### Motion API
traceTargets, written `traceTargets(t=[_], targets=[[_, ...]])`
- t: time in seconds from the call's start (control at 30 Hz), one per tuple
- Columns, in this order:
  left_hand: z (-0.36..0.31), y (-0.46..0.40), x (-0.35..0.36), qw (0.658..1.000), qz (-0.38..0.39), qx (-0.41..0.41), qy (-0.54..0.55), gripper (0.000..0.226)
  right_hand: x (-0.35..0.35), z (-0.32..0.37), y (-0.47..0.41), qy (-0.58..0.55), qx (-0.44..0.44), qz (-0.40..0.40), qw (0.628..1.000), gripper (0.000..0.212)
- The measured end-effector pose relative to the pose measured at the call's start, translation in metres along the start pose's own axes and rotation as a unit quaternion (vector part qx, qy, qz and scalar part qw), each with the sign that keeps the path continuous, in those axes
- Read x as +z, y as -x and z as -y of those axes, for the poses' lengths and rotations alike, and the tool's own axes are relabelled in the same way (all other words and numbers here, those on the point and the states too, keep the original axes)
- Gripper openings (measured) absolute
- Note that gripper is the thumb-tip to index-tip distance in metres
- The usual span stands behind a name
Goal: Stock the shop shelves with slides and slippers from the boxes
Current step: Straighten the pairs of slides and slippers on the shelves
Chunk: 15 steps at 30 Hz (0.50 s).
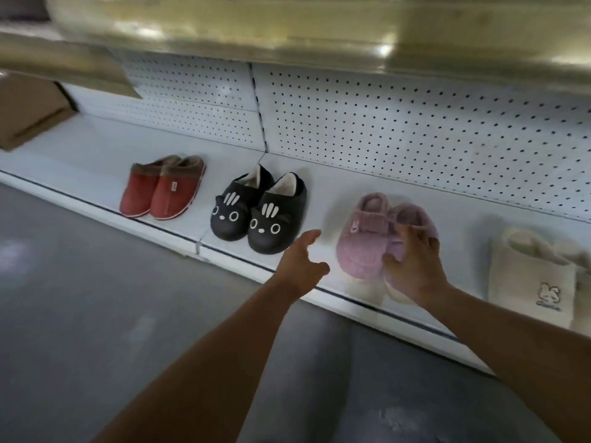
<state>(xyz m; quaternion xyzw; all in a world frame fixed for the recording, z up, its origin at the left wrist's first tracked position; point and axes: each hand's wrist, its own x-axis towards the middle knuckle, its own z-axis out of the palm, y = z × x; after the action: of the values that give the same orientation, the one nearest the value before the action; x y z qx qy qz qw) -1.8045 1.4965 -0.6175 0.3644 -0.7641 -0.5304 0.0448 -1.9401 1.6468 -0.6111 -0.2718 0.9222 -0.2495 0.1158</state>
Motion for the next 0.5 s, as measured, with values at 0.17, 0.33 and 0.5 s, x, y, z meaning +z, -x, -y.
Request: traceTargets(t=[0.17, 0.33, 0.5], targets=[[0.003, 0.028, -0.073, 0.999, -0.036, -0.037, 0.01, 0.07, 0.011, 0.086, 0.013, -0.029, -0.035, 0.054, 0.997, 0.058], [0.008, 0.033, -0.15, 0.994, -0.056, -0.071, 0.056, 0.067, 0.03, 0.166, 0.011, -0.01, -0.046, 0.104, 0.993, 0.058], [0.019, 0.023, -0.227, 0.997, -0.017, -0.074, 0.021, 0.062, 0.049, 0.231, 0.002, -0.01, 0.009, 0.128, 0.992, 0.062]])
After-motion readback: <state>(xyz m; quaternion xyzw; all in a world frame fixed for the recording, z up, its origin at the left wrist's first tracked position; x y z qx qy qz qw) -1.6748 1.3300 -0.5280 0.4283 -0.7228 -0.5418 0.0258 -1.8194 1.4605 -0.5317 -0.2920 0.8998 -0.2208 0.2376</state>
